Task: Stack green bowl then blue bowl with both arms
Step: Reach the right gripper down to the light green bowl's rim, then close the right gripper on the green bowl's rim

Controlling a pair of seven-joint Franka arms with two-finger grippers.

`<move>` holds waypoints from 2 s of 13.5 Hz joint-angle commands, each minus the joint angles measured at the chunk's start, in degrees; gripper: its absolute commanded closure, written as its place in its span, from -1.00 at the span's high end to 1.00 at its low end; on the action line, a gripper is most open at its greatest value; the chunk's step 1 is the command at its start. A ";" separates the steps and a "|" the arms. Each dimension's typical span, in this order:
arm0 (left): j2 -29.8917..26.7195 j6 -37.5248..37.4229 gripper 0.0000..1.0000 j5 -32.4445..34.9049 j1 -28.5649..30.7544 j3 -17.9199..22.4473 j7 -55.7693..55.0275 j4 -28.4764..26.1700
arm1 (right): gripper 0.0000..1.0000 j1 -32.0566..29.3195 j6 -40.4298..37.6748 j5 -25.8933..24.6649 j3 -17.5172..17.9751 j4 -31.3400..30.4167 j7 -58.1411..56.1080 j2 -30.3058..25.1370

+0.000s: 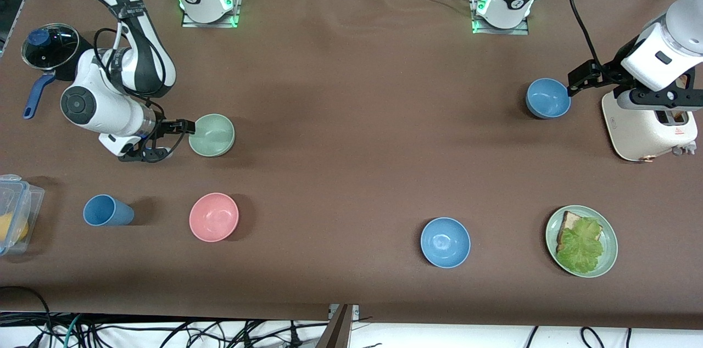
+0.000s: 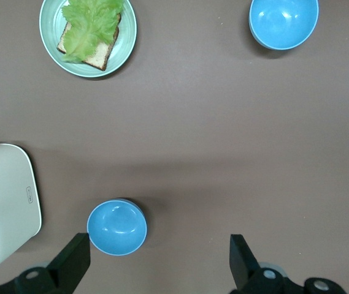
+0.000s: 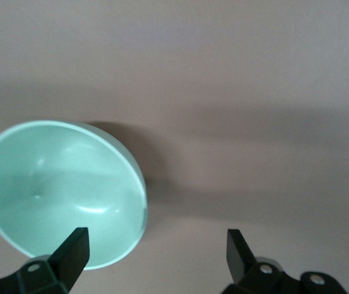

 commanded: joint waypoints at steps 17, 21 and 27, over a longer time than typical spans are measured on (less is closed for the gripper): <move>0.66 -1.24 1.00 0.40 0.32 -0.06 0.38 1.65 | -0.83 -1.39 8.42 17.87 -0.23 -7.47 -9.10 2.12; 0.66 -1.24 1.00 0.40 0.32 -0.06 0.38 1.65 | -1.00 -0.87 8.16 17.87 0.47 -6.94 -9.01 2.12; 0.66 -1.24 1.00 0.40 0.23 -0.06 0.38 1.65 | -1.00 -0.78 7.29 17.87 4.32 -3.88 -7.00 0.37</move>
